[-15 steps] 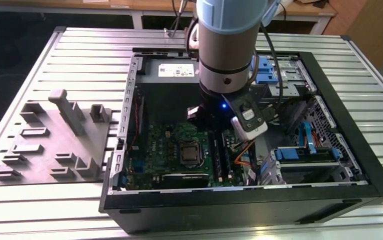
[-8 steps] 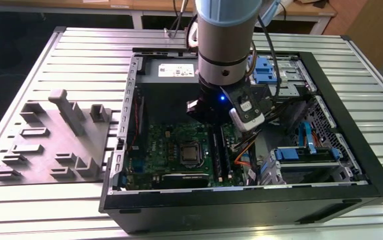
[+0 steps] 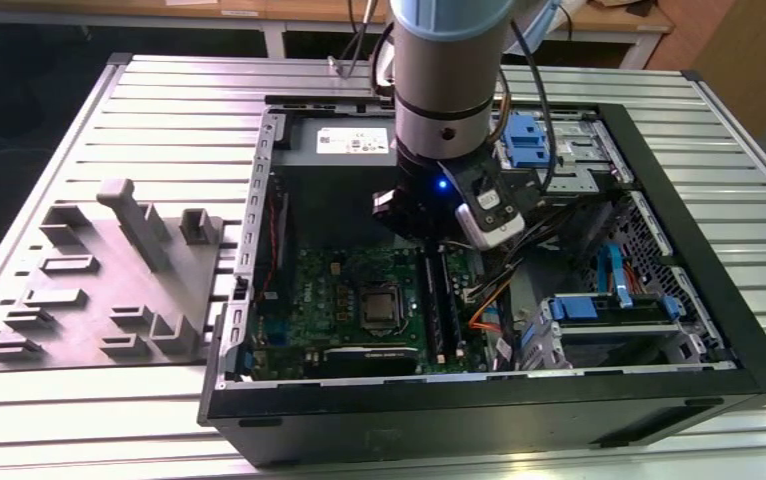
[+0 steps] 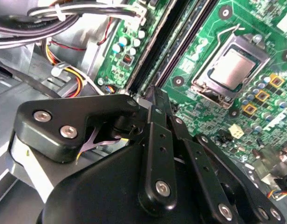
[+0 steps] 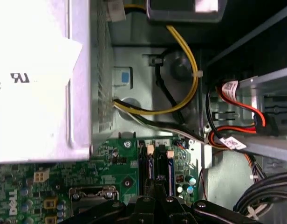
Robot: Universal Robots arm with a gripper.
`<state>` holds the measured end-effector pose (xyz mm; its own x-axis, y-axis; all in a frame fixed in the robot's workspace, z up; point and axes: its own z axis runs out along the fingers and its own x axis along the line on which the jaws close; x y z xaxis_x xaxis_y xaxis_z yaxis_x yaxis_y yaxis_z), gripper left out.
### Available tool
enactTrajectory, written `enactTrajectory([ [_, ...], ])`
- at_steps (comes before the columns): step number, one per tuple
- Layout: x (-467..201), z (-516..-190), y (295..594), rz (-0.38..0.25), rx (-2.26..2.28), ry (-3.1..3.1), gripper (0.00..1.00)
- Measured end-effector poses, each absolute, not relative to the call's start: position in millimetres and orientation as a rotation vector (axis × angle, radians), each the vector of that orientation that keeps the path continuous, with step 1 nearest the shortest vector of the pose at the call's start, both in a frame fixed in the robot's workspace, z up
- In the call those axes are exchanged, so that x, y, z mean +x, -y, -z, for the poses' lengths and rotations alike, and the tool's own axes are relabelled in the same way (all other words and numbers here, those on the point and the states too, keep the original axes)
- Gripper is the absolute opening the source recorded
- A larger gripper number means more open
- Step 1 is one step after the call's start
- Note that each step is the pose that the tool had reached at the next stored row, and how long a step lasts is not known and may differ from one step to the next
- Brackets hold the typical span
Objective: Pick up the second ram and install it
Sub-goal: 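Press down the second ram until it locks into place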
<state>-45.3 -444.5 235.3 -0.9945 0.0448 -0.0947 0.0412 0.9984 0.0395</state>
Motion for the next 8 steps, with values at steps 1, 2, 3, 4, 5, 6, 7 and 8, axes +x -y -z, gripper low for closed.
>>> enactTrajectory([
  [1,-45.3,-234.1,443.5,-0.057,0.066,-3.045,0.1],
  [2,-45.2,-233.1,442.7,-0.057,0.066,-3.045,0.1],
  [3,-45.2,-232.6,441.9,-0.057,0.066,-3.045,0.1],
  [4,-45.2,-231.8,440.9,-0.057,0.066,-3.045,0.1],
  [5,-45.1,-231.0,439.7,-0.057,0.066,-3.045,0.1],
  [6,-44.9,-230.4,438.2,-0.057,0.066,-3.045,0.1],
  [7,-44.9,-230.1,436.9,-0.057,0.066,-3.045,0.1],
  [8,-44.9,-229.7,436.3,-0.057,0.066,-3.045,0.1],
])
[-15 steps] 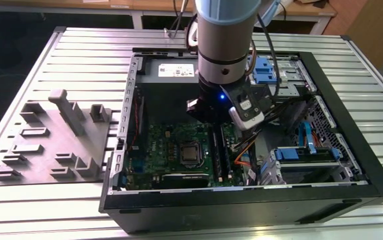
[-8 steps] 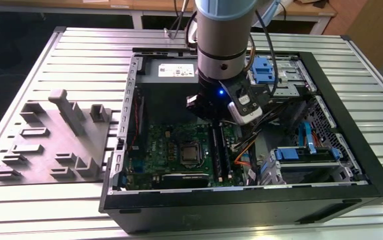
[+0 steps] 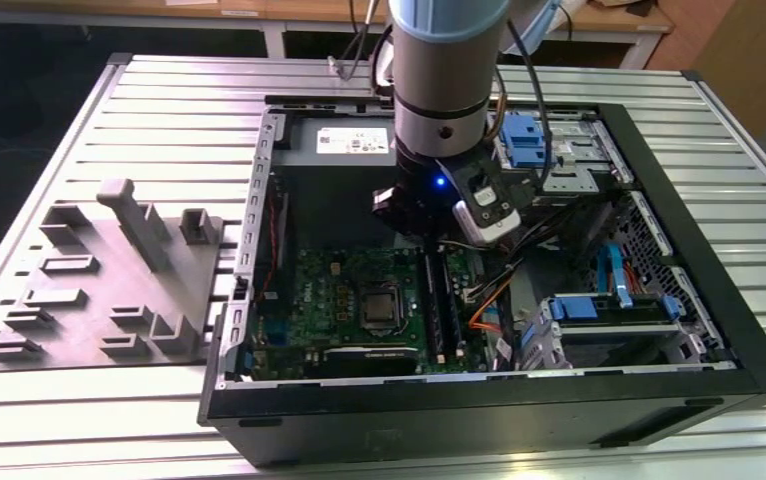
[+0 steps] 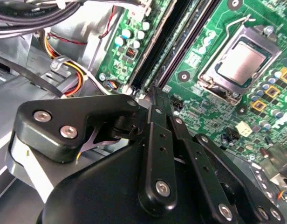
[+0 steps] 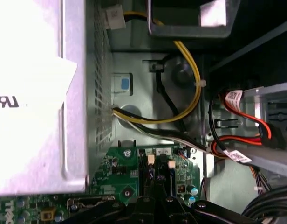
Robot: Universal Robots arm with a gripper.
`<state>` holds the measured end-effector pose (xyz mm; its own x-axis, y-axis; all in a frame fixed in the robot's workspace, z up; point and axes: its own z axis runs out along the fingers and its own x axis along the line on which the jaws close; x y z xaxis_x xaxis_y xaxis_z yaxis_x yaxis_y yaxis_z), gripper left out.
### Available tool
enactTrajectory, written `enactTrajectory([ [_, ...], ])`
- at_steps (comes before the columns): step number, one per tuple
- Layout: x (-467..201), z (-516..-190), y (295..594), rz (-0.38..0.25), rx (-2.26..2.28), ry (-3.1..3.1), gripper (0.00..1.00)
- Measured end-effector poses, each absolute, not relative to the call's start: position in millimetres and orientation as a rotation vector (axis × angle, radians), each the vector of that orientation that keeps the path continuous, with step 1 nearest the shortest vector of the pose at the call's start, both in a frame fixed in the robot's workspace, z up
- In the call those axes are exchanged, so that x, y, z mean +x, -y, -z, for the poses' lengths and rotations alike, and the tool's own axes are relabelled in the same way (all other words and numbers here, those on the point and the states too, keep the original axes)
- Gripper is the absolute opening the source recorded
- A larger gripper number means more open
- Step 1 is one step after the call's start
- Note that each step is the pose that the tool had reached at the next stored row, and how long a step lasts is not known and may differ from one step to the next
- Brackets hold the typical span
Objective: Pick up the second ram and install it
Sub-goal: 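Press down the second ram until it locks into place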
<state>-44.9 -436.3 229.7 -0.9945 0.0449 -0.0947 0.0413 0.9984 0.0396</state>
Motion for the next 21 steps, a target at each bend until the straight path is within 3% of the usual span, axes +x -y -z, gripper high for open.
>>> enactTrajectory([
  [21,-45,-219,436,-0.057,0.066,-3.045,0.1],
])
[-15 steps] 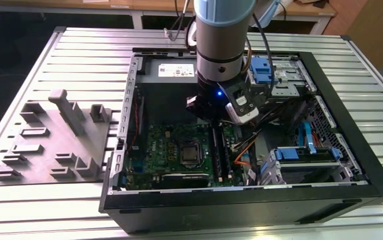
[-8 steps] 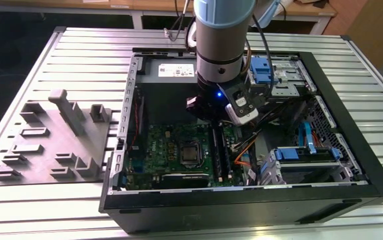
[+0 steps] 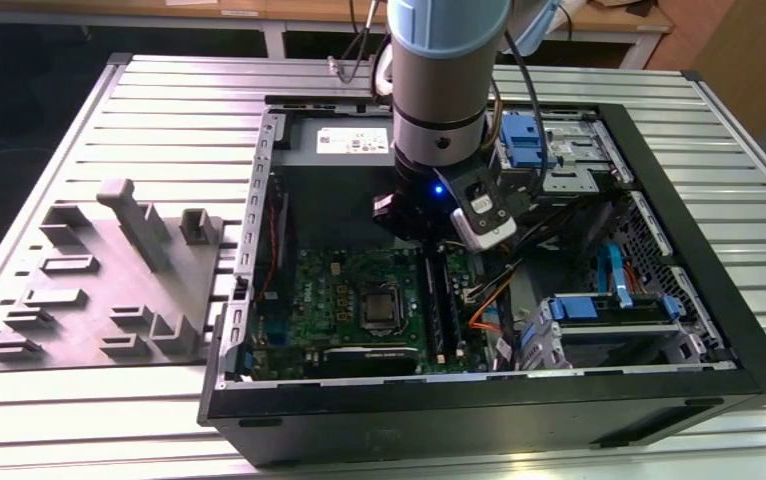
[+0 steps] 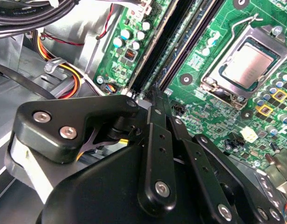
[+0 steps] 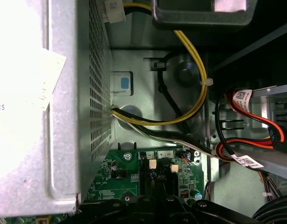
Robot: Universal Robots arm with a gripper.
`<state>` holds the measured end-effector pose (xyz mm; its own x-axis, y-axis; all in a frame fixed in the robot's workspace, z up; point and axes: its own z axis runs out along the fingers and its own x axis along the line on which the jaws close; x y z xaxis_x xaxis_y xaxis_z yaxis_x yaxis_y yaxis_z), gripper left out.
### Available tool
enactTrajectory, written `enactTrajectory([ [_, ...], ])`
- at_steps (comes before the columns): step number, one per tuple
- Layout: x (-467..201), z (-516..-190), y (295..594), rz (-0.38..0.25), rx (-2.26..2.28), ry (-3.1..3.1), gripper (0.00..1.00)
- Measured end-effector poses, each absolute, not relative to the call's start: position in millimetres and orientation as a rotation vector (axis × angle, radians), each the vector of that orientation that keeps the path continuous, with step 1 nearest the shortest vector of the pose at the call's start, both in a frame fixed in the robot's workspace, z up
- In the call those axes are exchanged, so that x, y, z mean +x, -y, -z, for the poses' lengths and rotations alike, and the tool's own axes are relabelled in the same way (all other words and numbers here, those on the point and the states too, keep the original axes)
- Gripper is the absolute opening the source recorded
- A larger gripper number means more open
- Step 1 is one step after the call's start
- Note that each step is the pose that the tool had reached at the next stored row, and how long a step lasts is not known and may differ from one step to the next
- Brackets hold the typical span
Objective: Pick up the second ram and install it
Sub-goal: 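Press down the second ram until it locks into place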
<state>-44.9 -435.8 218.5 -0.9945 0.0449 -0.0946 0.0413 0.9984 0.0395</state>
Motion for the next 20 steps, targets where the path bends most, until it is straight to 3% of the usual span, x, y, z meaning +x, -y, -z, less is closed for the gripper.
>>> enactTrajectory([
  [20,-44.9,-217.6,435.8,-0.057,0.066,-3.045,0.1],
])
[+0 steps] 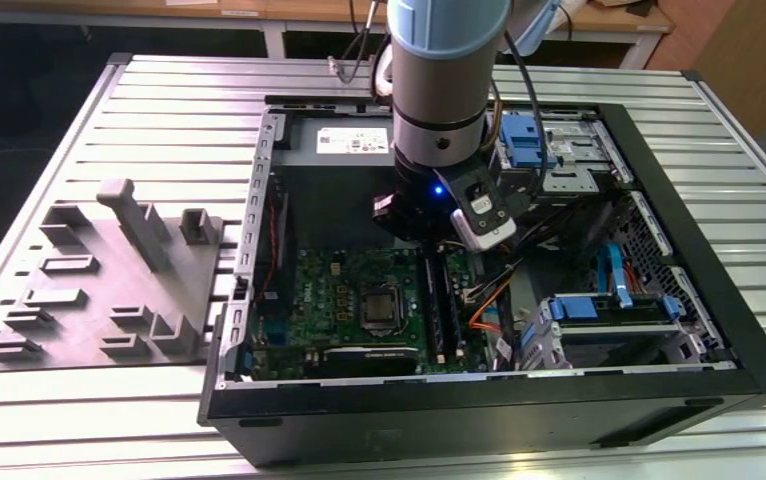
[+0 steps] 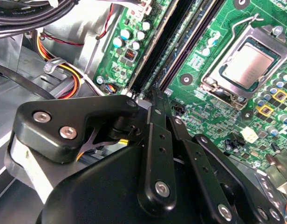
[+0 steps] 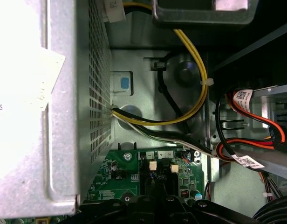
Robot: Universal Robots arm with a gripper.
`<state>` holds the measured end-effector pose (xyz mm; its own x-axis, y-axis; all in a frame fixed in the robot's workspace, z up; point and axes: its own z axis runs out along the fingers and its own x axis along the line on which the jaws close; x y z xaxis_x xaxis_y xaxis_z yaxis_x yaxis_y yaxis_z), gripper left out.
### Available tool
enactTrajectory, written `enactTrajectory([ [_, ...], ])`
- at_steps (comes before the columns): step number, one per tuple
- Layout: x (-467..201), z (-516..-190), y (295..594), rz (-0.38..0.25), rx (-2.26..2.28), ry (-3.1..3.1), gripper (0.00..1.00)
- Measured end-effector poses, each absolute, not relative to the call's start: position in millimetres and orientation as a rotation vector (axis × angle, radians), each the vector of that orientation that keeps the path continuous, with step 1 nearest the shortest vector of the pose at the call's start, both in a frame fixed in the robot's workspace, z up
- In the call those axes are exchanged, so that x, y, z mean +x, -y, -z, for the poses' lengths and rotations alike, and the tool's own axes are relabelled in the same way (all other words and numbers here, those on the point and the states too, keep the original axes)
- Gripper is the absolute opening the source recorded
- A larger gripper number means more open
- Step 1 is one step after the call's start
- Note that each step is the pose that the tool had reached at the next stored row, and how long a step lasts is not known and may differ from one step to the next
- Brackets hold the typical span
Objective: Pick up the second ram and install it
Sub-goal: 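Press down the second ram until it locks into place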
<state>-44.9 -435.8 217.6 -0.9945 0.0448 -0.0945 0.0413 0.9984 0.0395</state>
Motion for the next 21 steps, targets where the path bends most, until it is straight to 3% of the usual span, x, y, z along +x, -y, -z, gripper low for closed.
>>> enactTrajectory([
  [21,-44.9,-225.4,435.8,-0.057,0.066,-3.045,0.1],
])
